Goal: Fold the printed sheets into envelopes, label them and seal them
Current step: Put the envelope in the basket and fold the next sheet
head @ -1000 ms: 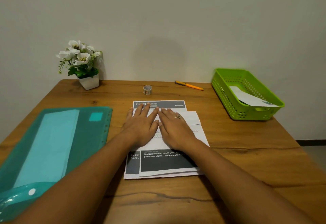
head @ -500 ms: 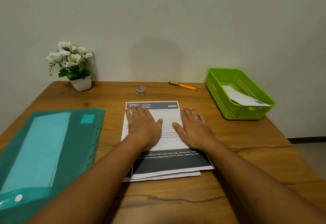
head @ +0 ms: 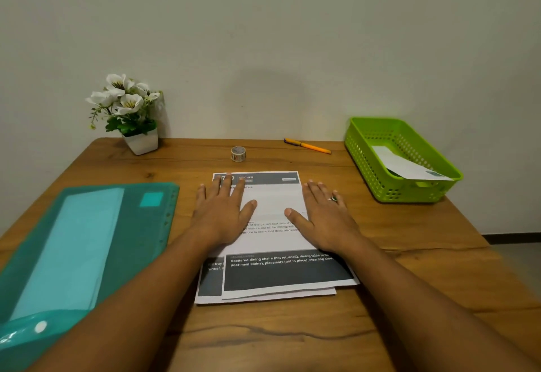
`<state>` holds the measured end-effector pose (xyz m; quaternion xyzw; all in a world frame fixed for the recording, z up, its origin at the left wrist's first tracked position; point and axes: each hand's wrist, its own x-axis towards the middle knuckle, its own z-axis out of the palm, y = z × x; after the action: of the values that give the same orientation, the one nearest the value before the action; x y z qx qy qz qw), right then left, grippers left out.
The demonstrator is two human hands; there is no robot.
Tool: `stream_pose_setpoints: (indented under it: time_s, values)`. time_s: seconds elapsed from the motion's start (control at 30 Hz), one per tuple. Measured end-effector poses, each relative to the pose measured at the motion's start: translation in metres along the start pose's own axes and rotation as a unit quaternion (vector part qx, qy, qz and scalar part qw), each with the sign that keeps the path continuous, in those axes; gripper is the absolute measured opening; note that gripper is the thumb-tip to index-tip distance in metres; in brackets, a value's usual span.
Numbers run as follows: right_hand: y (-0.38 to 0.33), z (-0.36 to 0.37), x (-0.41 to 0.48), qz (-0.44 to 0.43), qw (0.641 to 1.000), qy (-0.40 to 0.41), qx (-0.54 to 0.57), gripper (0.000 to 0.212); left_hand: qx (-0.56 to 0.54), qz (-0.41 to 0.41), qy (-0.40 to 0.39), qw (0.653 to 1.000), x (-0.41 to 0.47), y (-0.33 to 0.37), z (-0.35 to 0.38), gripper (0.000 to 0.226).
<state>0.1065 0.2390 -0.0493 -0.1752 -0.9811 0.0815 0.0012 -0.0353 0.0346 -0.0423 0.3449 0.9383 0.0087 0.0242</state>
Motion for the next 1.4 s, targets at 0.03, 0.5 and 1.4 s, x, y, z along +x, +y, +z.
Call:
stream_pose_setpoints:
  time_s: [0.03, 0.5, 1.4]
  values:
    - [0.0, -0.001, 0.0, 0.001, 1.0, -0.002, 0.001, 0.092, 0.0, 0.0, 0.004, 1.0, 0.0, 0.0, 0.0, 0.074]
    - [-0.005, -0.004, -0.001, -0.007, 1.0, -0.012, -0.019, 0.087, -0.007, -0.001, 0.017, 1.0, 0.001, -0.001, 0.003, 0.075]
    - [-0.009, -0.003, 0.003, -0.017, 0.999, 0.02, 0.022, 0.085, -0.081, 0.039, 0.117, 0.989, -0.012, -0.001, -0.009, 0.068]
